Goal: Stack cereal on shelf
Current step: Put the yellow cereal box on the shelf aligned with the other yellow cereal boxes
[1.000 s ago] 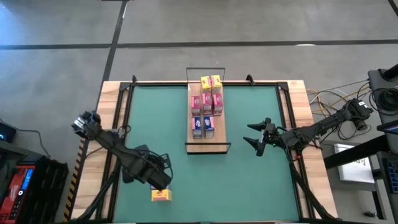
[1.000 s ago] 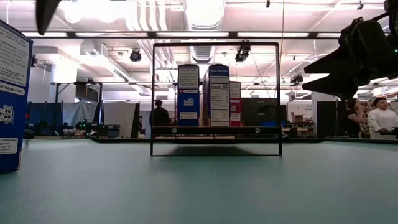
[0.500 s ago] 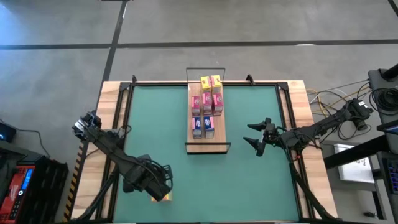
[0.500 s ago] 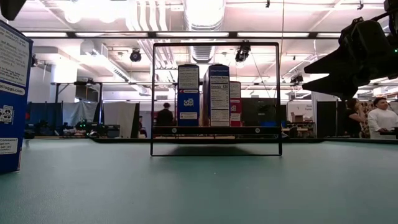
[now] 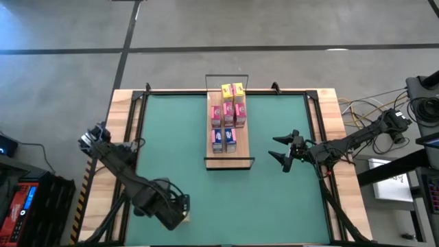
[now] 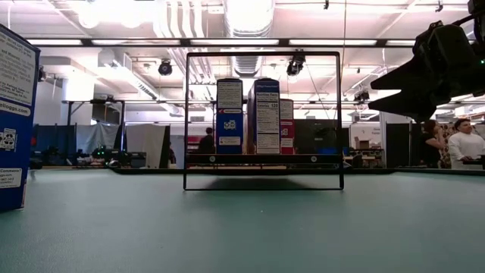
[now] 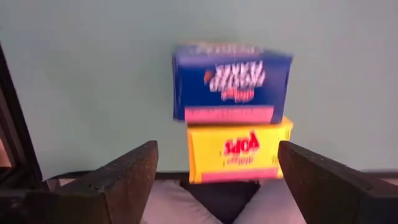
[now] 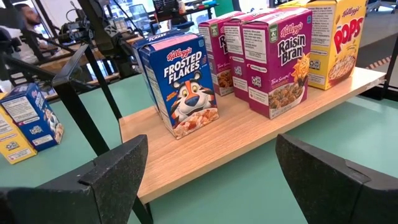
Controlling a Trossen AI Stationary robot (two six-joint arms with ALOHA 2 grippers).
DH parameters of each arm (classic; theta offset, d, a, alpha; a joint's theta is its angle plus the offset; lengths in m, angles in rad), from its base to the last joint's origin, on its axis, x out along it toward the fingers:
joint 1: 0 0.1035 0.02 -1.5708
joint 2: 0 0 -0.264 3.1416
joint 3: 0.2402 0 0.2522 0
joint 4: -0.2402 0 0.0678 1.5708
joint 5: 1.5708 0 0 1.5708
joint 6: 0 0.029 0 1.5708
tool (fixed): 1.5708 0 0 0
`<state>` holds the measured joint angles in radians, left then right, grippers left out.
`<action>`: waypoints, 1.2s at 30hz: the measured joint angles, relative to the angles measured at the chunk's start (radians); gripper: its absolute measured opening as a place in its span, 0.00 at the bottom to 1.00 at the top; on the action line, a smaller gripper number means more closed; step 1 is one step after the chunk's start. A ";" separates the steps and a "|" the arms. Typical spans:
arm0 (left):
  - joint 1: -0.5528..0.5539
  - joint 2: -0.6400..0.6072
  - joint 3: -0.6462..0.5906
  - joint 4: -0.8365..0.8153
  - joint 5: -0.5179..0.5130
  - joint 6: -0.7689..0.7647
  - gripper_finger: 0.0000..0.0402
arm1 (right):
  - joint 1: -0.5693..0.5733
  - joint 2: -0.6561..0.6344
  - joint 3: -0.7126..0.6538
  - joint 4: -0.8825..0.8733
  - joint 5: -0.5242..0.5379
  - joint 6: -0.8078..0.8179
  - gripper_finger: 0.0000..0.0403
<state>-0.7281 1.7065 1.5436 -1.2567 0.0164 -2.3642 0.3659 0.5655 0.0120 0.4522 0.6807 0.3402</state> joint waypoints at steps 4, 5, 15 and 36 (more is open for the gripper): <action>-0.024 -0.001 0.000 0.036 0.001 0.000 0.81 | 0.000 0.000 0.000 0.000 0.000 0.000 0.85; -0.029 -0.001 0.000 0.038 0.001 0.000 0.82 | 0.000 0.000 0.000 0.000 0.000 0.000 0.85; -0.037 0.030 0.000 0.090 0.002 0.081 0.92 | 0.000 0.000 0.000 0.000 0.000 0.000 0.85; -0.026 0.099 0.000 0.145 -0.011 0.067 1.00 | 0.000 0.000 0.000 0.000 0.000 0.000 0.85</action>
<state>-0.7539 1.8050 1.5440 -1.1113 0.0058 -2.2968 0.3660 0.5655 0.0120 0.4519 0.6807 0.3401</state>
